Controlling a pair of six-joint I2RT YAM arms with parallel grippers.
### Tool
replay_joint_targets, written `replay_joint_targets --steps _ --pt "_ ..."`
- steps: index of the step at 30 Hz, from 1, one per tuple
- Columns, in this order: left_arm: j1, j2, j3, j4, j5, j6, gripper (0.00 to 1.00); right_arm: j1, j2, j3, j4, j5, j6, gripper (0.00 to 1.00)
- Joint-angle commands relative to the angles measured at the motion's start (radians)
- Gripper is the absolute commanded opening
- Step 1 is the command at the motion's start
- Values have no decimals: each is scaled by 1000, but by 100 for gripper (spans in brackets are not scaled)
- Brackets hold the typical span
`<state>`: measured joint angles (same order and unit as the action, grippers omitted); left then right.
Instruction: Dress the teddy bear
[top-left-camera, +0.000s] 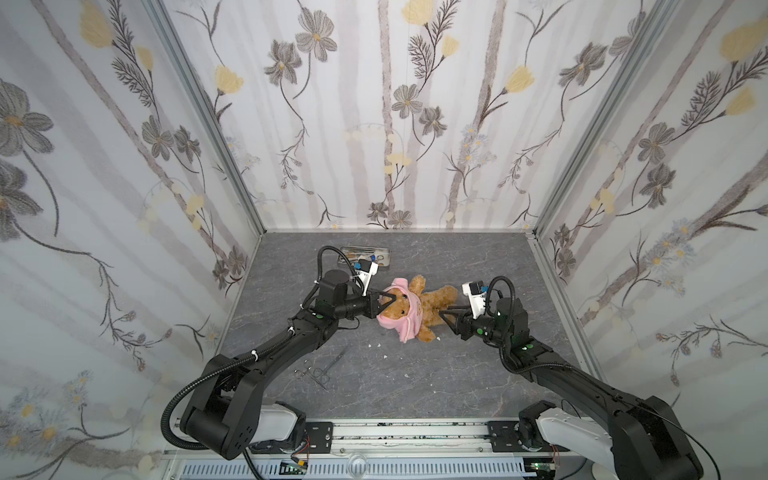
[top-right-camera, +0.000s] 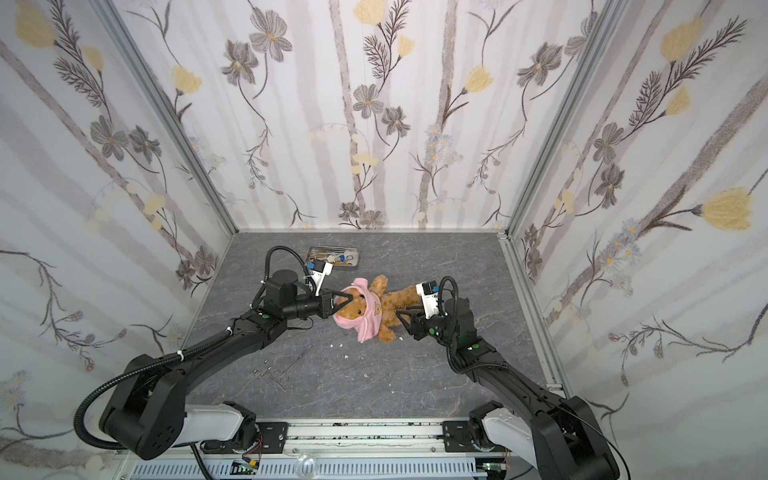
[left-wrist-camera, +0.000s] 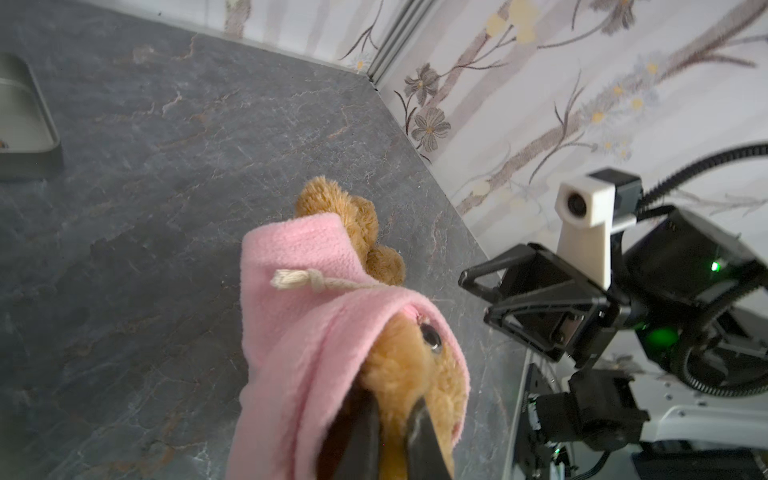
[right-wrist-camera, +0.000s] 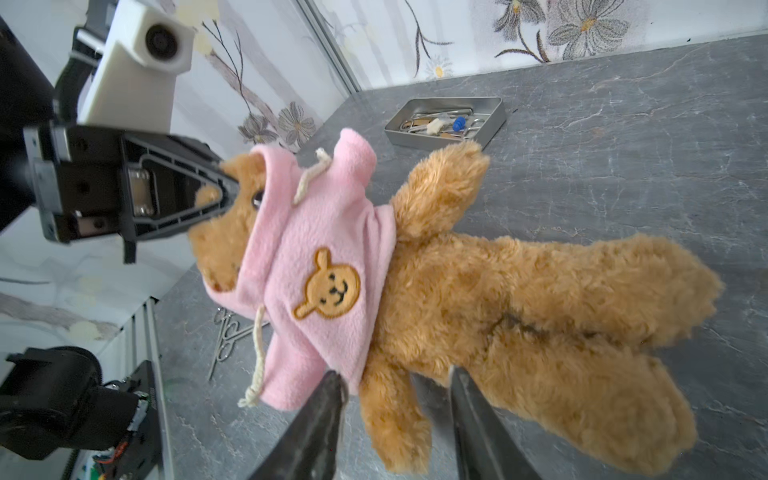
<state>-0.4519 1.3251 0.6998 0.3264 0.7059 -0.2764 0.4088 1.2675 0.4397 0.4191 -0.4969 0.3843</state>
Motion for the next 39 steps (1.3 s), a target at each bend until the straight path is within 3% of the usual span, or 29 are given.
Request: replay_joint_targets --steps 1,9,15,27,35,37,39 --pt "-1 -33 -40 43 28 426 0 -7 67 45 81 -77 163 44" --pt "-3 -57 -74 42 42 656 0 72 265 114 241 -170 262 29" --pt "-15 -56 -83 42 39 673 0 89 374 129 349 -166 321 29" --pt "-40 -62 -95 39 27 709 0 134 486 189 314 -78 302 23" --pt "-44 -62 -102 33 17 724 0 156 464 216 178 65 202 32" --pt "-47 -63 -103 33 16 724 0 172 477 223 178 74 195 29" --pt "-50 -62 -102 33 17 726 0 179 488 223 193 75 208 19"
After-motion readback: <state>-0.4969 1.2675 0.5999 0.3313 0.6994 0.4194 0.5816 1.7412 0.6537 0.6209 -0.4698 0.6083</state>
